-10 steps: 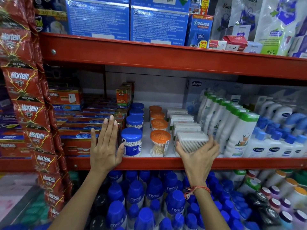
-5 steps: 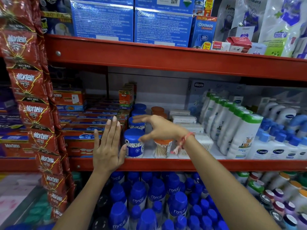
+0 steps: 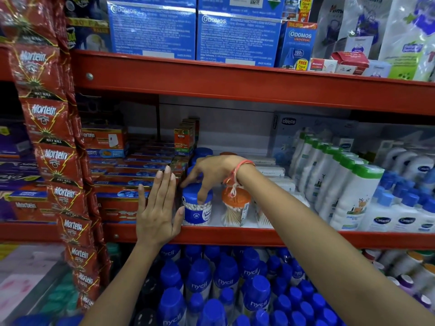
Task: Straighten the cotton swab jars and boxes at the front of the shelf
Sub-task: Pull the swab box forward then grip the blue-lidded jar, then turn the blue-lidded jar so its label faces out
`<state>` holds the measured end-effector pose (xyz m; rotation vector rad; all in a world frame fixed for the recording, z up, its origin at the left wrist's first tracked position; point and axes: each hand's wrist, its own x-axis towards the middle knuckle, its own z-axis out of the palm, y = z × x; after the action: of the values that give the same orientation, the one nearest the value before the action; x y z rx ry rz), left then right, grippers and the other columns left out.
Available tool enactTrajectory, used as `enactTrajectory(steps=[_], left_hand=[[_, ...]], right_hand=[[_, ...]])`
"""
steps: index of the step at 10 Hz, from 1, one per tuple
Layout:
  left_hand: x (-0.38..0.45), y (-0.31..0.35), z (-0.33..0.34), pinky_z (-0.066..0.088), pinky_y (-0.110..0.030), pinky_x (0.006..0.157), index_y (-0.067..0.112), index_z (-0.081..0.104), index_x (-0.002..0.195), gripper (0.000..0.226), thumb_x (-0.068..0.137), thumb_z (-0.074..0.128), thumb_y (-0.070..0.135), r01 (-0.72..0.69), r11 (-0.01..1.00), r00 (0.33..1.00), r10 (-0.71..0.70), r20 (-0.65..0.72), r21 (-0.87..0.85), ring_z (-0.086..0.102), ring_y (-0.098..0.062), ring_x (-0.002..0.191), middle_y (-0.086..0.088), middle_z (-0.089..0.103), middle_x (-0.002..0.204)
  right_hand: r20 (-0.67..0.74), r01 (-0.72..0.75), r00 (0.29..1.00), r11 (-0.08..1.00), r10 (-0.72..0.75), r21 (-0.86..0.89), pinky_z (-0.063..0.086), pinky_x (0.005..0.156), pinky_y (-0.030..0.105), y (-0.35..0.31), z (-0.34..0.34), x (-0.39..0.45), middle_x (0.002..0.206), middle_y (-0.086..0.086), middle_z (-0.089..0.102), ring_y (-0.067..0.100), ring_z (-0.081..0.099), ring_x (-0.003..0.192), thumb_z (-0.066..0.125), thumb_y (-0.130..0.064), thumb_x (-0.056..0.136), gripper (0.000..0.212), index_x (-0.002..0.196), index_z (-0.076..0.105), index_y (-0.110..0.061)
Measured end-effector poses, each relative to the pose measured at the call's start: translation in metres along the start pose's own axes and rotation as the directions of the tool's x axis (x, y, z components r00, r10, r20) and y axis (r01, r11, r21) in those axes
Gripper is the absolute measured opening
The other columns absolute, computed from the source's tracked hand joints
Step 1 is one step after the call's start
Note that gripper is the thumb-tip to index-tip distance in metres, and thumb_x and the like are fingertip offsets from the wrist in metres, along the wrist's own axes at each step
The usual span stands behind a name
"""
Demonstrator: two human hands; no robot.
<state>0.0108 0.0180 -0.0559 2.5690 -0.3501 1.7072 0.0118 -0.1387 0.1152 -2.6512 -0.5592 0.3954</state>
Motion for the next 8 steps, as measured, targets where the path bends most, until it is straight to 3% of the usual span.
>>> enactTrajectory(steps=[1,2,3,4,5,6,7,8], left_hand=[[-0.001,-0.002,0.001,-0.003,-0.047,0.121,0.004,0.019,0.148,0.062,0.099,0.019,0.043,-0.001,1.000,1.000,0.001,0.003,0.007,0.011,-0.021,0.147,-0.005,0.005,0.160],[-0.001,0.000,-0.002,-0.004,-0.046,0.121,0.004,0.018,0.148,0.063,0.099,0.019,0.043,0.010,1.000,1.000,-0.010,0.005,-0.009,0.010,-0.021,0.148,-0.005,0.003,0.161],[0.001,0.000,-0.003,-0.005,-0.046,0.121,0.005,0.017,0.149,0.063,0.099,0.019,0.043,0.020,1.000,1.000,-0.020,0.009,-0.004,0.009,-0.021,0.148,-0.005,0.003,0.161],[-0.001,-0.001,-0.001,-0.005,-0.046,0.121,0.006,0.016,0.149,0.063,0.099,0.018,0.043,0.009,1.000,1.000,-0.009,-0.002,0.011,0.010,-0.021,0.147,-0.005,0.003,0.161],[0.001,0.001,-0.001,-0.004,-0.046,0.121,0.006,0.015,0.149,0.063,0.098,0.018,0.043,0.013,1.000,1.000,-0.013,0.017,-0.003,0.009,-0.021,0.148,-0.004,0.003,0.161],[-0.002,0.000,0.000,-0.004,-0.046,0.121,0.005,0.017,0.149,0.063,0.098,0.019,0.043,0.007,1.000,1.000,-0.007,0.003,0.008,0.011,-0.022,0.147,-0.004,0.004,0.161],[-0.002,0.000,0.000,-0.004,-0.046,0.121,0.004,0.018,0.148,0.063,0.098,0.019,0.042,0.009,1.000,1.000,-0.009,0.001,0.017,0.012,-0.022,0.147,-0.005,0.004,0.161],[-0.001,0.001,-0.001,-0.004,-0.046,0.121,0.004,0.018,0.148,0.063,0.098,0.019,0.042,0.016,1.000,1.000,-0.017,0.020,0.011,0.013,-0.022,0.147,-0.005,0.004,0.161]], right_hand=[[-0.183,0.147,0.967,0.976,-0.176,-0.162,0.039,0.047,-0.002,0.010,-0.001,-0.007,0.138,0.015,0.047,0.002,0.043,0.064,0.045,-0.014,0.097,0.040,0.135,0.044,-0.003],[-0.318,0.130,0.942,0.990,-0.107,0.051,0.032,0.028,0.003,0.009,0.006,-0.039,0.145,0.022,0.039,-0.003,0.032,0.051,0.030,0.002,0.099,0.042,0.141,0.031,0.003],[-0.128,0.293,0.938,0.935,-0.321,-0.199,0.042,0.049,0.008,0.012,0.008,-0.007,0.124,0.008,0.059,0.010,0.053,0.065,0.055,-0.036,0.090,0.050,0.133,0.052,-0.009],[-0.181,0.133,0.962,0.929,-0.205,-0.345,0.044,0.048,0.005,0.019,0.006,0.010,0.120,0.005,0.058,0.010,0.054,0.068,0.053,-0.021,0.094,0.040,0.130,0.051,-0.004],[-0.108,0.094,0.978,0.831,-0.181,-0.548,0.052,0.058,0.012,0.020,0.012,-0.006,0.078,-0.001,0.052,0.003,0.064,0.062,0.053,-0.014,0.093,0.010,0.095,0.059,-0.007],[-0.124,0.063,0.986,0.946,-0.108,-0.318,0.048,0.057,0.019,0.007,0.012,0.005,0.090,0.001,0.066,0.001,0.051,0.049,0.067,-0.054,0.073,0.051,0.105,0.070,-0.014],[-0.122,0.012,0.991,0.946,-0.054,-0.324,0.043,0.050,0.017,0.002,0.011,0.009,0.099,0.000,0.067,0.004,0.055,0.057,0.067,-0.064,0.064,0.065,0.111,0.069,-0.020],[-0.151,-0.065,0.988,0.944,0.016,-0.324,0.041,0.048,0.019,0.008,0.016,0.010,0.081,0.001,0.069,0.013,0.061,0.064,0.066,-0.060,0.069,0.053,0.097,0.072,-0.015]])
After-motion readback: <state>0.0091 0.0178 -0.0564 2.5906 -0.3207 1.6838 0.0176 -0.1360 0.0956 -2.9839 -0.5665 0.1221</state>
